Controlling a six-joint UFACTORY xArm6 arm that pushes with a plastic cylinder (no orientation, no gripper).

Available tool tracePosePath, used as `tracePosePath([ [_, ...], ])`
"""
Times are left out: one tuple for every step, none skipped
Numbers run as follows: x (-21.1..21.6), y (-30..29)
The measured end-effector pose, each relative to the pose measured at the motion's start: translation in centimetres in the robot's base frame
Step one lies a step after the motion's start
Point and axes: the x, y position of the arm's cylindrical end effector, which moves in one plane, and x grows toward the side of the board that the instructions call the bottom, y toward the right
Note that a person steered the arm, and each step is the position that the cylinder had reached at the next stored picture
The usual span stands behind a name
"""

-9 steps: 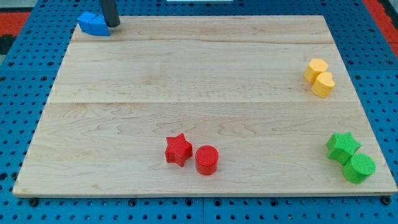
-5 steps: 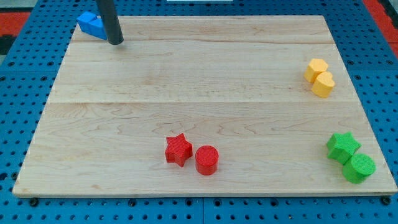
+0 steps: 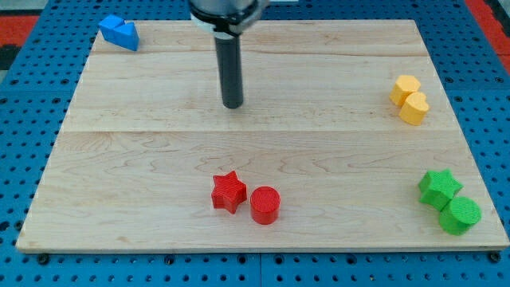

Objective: Move your arm to the red circle

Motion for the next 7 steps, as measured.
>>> tracePosePath([
  [3.1, 3.6],
  [6.4, 6.0],
  [6.8, 7.1],
  [6.8, 7.1],
  [7.5, 8.3],
  [8.5, 10.0],
  [8.5, 10.0],
])
